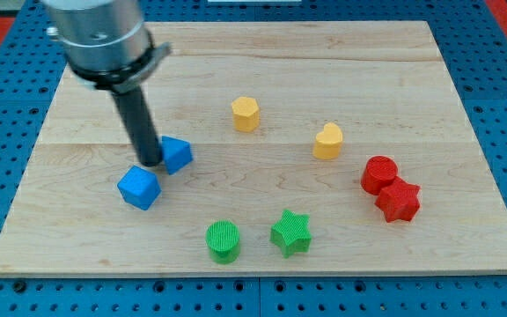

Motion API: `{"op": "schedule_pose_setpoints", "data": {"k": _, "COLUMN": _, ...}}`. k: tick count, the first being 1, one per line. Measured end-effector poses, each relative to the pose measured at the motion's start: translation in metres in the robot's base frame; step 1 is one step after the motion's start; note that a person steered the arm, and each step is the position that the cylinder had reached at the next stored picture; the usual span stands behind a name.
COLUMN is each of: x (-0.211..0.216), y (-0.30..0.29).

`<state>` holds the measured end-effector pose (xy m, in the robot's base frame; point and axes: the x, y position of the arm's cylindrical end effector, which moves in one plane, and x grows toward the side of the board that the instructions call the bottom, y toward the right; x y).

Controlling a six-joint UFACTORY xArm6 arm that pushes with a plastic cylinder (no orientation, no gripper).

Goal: Move the blue triangle to the top right diagonally to blue cube

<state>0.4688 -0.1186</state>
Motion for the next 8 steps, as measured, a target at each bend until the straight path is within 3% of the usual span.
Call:
{"op": "schedule_pose_setpoints", "data": {"k": 2, "x": -0.007, "y": -0.044}}
{"op": "schedule_pose_setpoints", "data": {"k": 4, "x": -0.008, "y": -0.045}}
{"op": "schedule_pose_setpoints", "data": {"k": 5, "x": -0.012, "y": -0.082}}
{"op": "schedule_pose_setpoints", "data": {"k": 6, "x": 0.025, "y": -0.088}}
{"op": "schedule_pose_setpoints", "data": {"k": 8, "x": 0.044, "y": -0.007}}
